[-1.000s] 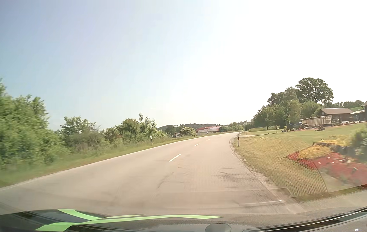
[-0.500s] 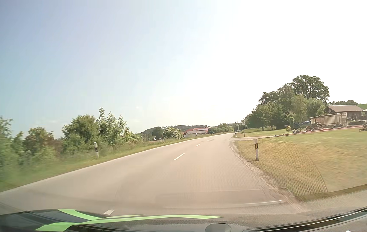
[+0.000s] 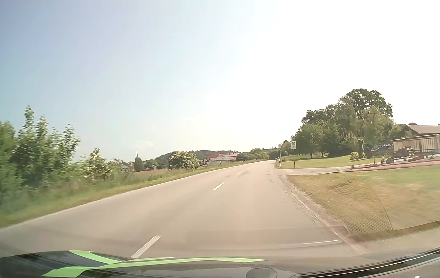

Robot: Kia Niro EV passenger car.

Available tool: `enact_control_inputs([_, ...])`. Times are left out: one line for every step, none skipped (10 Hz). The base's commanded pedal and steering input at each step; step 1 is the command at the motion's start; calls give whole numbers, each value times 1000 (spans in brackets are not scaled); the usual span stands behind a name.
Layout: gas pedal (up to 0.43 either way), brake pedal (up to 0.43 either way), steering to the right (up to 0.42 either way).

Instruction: Follow the waypoints while adhering to traffic rules and regulations

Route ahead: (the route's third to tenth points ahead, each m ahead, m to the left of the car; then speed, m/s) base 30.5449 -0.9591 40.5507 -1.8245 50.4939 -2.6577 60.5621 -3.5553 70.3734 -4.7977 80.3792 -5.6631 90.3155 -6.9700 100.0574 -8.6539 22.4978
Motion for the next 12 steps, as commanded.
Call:
enact_control_inputs([169,0,18])
enact_control_inputs([177,0,18])
enact_control_inputs([177,0,18])
enact_control_inputs([189,0,18])
enact_control_inputs([189,0,18])
enact_control_inputs([189,0,18])
enact_control_inputs([189,0,18])
enact_control_inputs([189,0,19])
enact_control_inputs([189,0,19])
enact_control_inputs([189,0,17])
enact_control_inputs([189,0,16])
enact_control_inputs([189,0,15])
